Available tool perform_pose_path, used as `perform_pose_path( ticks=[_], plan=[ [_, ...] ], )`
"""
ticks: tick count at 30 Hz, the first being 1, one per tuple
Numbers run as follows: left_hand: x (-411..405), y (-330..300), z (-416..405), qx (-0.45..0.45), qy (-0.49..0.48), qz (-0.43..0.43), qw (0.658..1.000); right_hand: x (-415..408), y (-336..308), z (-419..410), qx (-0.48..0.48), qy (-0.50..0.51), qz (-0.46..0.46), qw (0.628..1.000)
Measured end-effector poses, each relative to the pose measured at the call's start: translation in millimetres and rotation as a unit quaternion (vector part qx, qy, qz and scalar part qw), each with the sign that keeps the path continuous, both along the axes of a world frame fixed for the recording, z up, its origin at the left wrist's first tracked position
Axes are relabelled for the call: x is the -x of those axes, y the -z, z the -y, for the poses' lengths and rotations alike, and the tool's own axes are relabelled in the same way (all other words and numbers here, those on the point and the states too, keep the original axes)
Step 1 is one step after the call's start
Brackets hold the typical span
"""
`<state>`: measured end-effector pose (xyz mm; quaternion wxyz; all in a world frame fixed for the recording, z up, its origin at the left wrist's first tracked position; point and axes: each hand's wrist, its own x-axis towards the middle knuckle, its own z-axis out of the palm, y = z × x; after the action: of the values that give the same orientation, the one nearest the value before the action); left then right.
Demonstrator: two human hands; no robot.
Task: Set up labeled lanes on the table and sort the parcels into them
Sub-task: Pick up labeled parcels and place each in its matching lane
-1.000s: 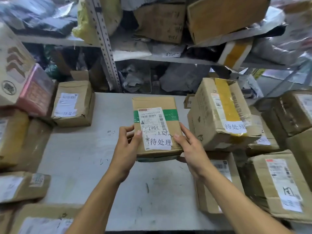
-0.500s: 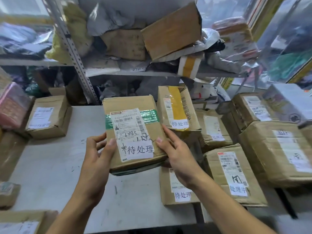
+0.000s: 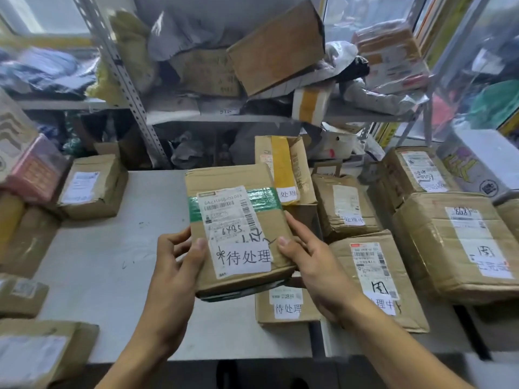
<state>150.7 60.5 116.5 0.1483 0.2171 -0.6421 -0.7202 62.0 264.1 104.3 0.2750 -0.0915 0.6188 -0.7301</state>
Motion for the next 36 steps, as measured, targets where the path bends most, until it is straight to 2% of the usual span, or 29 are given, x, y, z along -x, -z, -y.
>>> perform_pose_path(
  ticks=[10, 14, 20, 27, 36],
  plan=[
    [-67.2, 39.3, -21.5, 0.045, -0.122, 0.029, 0.991, -52.9, 28.7, -14.9, -0.097, -0.06, -0.033, 0.993],
    [-68.5, 60.7, -27.2, 0.018, -0.098, 0.064, 0.993, -53.8, 43.4, -24.0, -0.111, -0.051, -0.005, 0.992],
    [-50.7, 91.4, -51.3, 0.005, 0.011, 0.118, 0.993, -46.1, 66.7, -56.2, -0.146, -0.006, 0.055, 0.988],
    [-15.2, 110.8, -74.3, 0.022, 0.081, 0.134, 0.987, -29.5, 87.3, -85.3, -0.245, 0.006, 0.043, 0.968],
    [5.9, 118.7, -75.6, 0.029, 0.094, 0.137, 0.986, -10.9, 89.3, -89.2, -0.293, 0.013, 0.043, 0.955]
  ],
)
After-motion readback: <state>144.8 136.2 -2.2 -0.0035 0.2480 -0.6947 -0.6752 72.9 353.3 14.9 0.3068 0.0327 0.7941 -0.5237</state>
